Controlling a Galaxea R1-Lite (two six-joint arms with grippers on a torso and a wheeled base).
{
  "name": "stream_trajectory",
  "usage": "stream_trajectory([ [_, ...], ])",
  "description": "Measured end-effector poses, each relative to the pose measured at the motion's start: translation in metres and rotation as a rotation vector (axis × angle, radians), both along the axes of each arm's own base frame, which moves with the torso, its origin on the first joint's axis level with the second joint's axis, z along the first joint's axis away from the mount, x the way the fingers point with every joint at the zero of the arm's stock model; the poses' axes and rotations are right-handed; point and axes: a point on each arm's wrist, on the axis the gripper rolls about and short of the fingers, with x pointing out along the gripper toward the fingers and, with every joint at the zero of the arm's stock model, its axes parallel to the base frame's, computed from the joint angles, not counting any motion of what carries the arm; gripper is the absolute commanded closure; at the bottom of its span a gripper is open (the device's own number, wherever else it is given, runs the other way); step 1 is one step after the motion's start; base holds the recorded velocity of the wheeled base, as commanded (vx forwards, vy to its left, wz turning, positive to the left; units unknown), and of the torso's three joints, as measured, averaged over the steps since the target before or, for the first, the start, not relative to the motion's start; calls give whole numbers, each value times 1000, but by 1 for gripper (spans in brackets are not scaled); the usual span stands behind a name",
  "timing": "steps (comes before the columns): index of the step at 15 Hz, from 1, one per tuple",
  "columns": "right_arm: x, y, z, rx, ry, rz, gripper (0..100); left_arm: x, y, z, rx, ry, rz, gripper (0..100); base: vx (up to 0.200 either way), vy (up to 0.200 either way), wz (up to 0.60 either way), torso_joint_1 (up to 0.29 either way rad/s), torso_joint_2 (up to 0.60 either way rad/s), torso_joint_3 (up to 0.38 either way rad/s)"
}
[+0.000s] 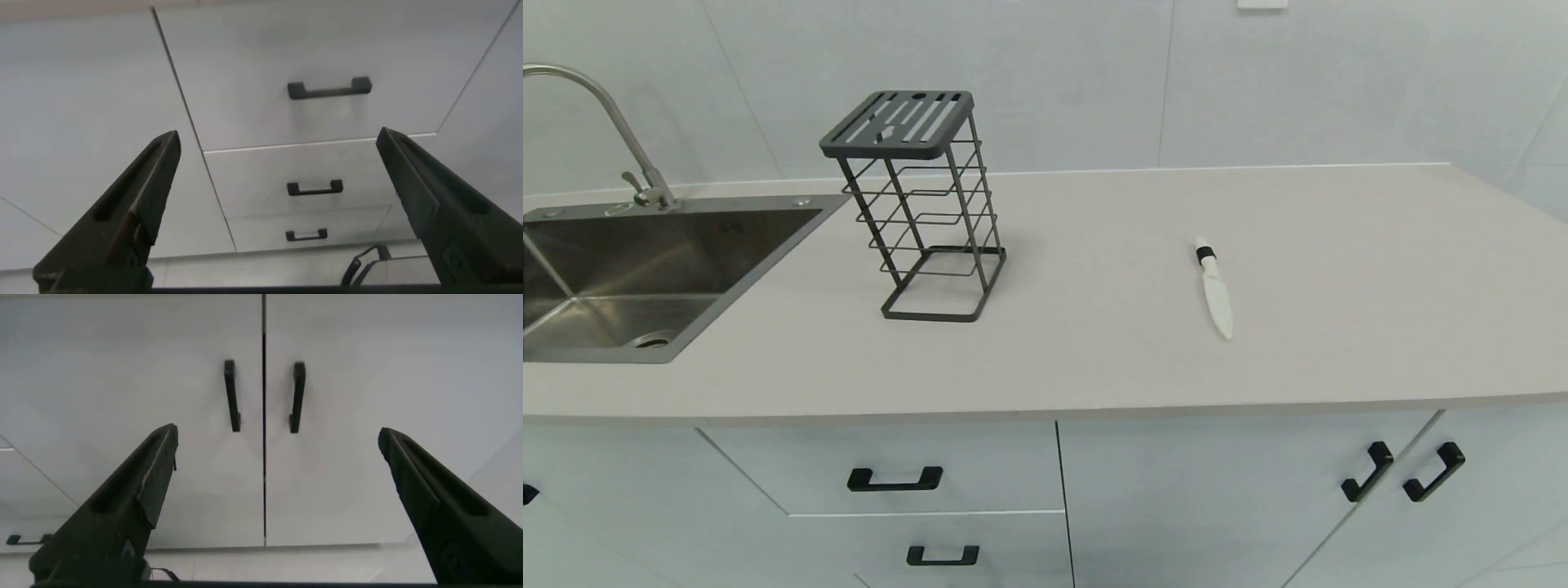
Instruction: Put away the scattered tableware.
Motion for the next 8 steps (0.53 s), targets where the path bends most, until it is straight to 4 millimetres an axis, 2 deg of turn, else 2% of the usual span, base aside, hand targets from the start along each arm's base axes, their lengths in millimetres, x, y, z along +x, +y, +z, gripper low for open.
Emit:
stream_trajectory([
  [2,0,0,0,0,0,0,0,0,0,0,0,0,-1,0,0,0,0,374,-483,-242],
  [8,0,0,0,-1,0,1,0,0,0,0,-2,-1,-1,0,0,0,0,283,-512,-249],
])
